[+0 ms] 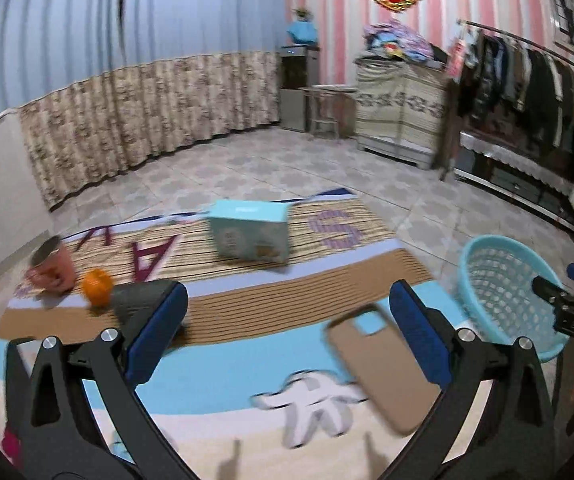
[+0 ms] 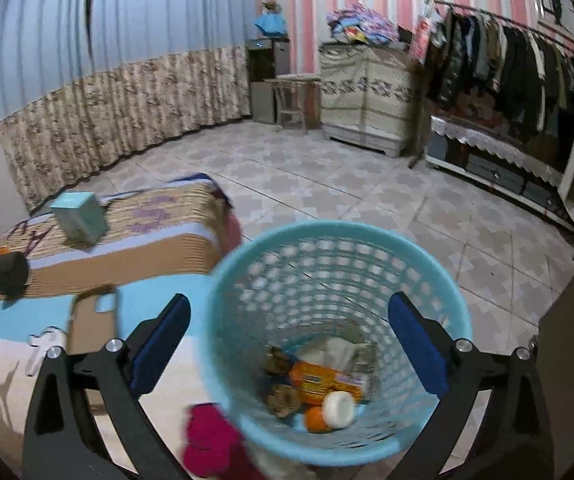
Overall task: Collect trash
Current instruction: 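Move both tools back over the bed toward the paper card, then grasp the printed paper card with the left tool while the right tool grasps the black ribbed cylinder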
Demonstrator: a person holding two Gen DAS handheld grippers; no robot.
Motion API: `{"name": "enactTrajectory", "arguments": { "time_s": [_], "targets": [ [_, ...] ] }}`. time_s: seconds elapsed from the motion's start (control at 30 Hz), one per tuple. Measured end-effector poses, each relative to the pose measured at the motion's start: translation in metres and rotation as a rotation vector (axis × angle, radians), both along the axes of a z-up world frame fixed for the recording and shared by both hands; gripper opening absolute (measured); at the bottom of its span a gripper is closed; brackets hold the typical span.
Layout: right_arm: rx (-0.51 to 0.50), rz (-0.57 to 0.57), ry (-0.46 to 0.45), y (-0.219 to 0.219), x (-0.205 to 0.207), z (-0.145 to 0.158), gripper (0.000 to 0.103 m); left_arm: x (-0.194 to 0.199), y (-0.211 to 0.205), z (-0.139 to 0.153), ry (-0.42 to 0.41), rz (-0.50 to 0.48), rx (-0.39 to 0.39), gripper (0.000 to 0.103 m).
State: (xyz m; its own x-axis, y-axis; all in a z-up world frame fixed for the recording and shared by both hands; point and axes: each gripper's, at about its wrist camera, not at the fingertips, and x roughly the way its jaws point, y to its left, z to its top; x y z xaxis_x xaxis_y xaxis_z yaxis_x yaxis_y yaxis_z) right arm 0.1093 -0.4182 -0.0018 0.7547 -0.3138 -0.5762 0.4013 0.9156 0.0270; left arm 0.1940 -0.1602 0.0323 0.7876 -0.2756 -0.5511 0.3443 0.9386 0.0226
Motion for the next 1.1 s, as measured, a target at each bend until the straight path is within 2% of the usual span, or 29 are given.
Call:
{"name": "enactTrajectory", "arguments": {
  "time_s": [0.2,0.4,0.57,0.63,0.7,0.8,0.97,1.1],
  "targets": [
    [-0.004,0.085,-0.019,0.057,0.017,0.004,0.097,0.0,0.079,-0.007,-0.018,0.138,0.049,0.098],
    [-0.003,0.166,0.017,0.106,0.035,-0.008,0.097,0.01,0.163,-0.032,0.03,0.273,0.06,0.098],
    [-0.022,0.214,0.044,0.14,0.049,-0.015,0.097,0.028,0.218,-0.053,0.077,0.36,0.025,0.097],
    [-0.025,0.228,0.05,0.151,0.053,-0.017,0.097,0.039,0.234,-0.063,0.118,0.378,-0.021,0.097],
    [-0.03,0.245,0.058,0.162,0.058,-0.018,0.097,0.049,0.243,-0.071,0.15,0.385,-0.057,0.097],
    [-0.05,0.274,0.068,0.177,0.068,-0.018,0.097,0.065,0.247,-0.082,0.175,0.4,-0.064,0.096],
    [-0.069,0.316,0.079,0.201,0.085,-0.018,0.097,0.082,0.245,-0.094,0.234,0.366,-0.089,0.069],
    [-0.07,0.348,0.092,0.219,0.099,-0.02,0.097,0.088,0.242,-0.102,0.258,0.347,-0.081,0.06]
  ]
}}
